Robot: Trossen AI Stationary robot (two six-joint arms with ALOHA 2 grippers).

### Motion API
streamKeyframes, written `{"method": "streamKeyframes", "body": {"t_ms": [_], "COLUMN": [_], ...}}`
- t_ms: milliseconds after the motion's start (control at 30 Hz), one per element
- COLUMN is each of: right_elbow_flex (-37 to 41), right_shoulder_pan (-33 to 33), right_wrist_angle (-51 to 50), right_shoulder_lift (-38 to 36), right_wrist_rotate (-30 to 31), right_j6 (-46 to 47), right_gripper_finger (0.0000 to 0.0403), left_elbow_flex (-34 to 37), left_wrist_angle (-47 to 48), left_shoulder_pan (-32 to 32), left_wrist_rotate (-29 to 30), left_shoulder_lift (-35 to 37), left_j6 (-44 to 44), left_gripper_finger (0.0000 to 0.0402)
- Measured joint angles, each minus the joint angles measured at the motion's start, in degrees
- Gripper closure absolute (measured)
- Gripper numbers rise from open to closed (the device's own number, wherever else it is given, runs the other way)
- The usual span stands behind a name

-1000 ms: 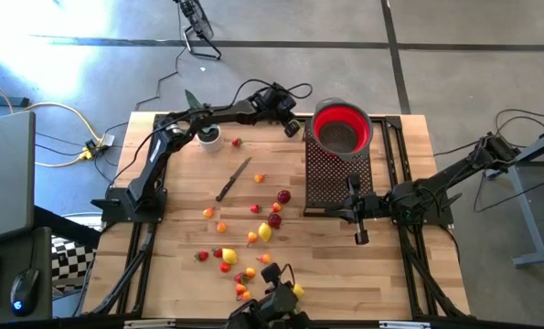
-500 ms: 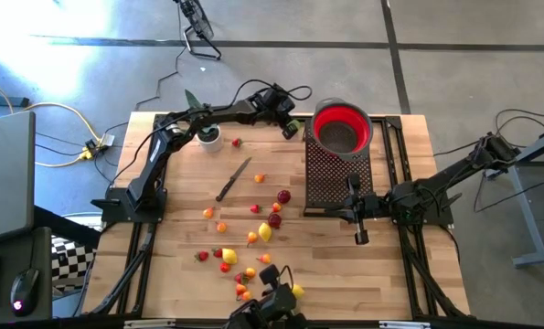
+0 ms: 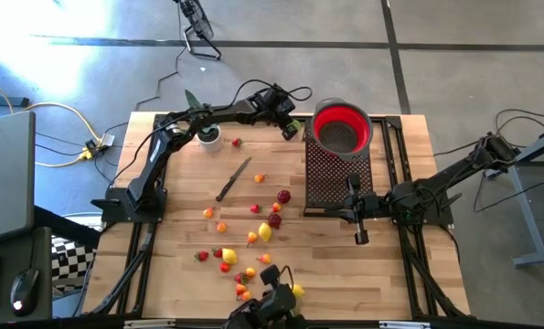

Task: Pick & Place Fruit
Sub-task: Put the kiwi into the strainer bowl on the shelf

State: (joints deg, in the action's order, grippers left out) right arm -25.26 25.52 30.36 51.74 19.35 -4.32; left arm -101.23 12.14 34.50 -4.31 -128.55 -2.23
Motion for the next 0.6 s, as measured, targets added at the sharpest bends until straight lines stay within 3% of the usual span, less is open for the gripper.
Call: {"method": "streamKeyframes", "body": {"t_ms": [367, 600], "right_elbow_flex": [0.0, 0.0], "right_shoulder_pan": [0.0, 0.0], "right_wrist_angle": [0.29, 0.29], "right_shoulder_lift": [0.0, 0.0], "right_wrist_rotate": [0.02, 0.03], "right_j6": [0.0, -0.01], "right_gripper_finger": [0.0401, 0.04], "left_elbow_flex": [-1.03, -8.49], "left_wrist_angle": [0.64, 9.48], "left_shoulder_pan": [1.98, 2.78], "left_wrist_rotate": [-4.0, -9.43], "left_shoulder_lift": [0.0, -0.23], "left_j6": [-0.47, -2.84], "left_gripper_finger": [0.0402, 0.0402]}}
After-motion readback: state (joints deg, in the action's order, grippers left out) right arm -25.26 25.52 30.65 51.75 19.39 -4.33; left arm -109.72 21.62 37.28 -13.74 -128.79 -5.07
